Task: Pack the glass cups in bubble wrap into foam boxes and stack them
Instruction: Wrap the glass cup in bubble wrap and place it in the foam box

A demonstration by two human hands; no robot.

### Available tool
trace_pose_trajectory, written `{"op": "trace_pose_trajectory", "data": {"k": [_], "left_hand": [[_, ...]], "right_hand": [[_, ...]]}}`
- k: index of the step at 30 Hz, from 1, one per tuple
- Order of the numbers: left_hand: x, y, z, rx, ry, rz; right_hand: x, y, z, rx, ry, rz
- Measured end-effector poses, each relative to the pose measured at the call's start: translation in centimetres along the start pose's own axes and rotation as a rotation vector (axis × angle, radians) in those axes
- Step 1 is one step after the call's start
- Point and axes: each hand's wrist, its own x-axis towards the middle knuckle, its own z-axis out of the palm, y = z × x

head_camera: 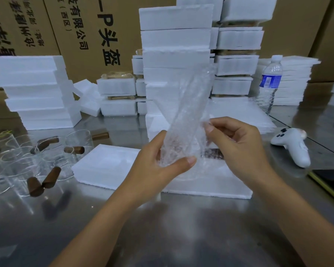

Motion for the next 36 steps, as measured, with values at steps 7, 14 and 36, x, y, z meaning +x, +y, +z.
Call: {"op": "trace_pose_trajectory", "data": {"k": [7, 14, 36], "left_hand": [[0.0, 0.1, 0.0, 0.030, -0.001, 0.016], [0.1, 0.3, -0.2, 0.022, 0.047, 0.043], [-0.4, 0.1, 0.6, 0.312, -0.010, 0.159]], "right_hand": [[-0.3, -0.3, 0.4, -0.129, -0.155, -0.159], [-0.6, -0.5, 0.0, -0.022, -0.486, 0.039], [-0.2, 0.4, 0.6, 0.113, -0.128, 0.201]]}}
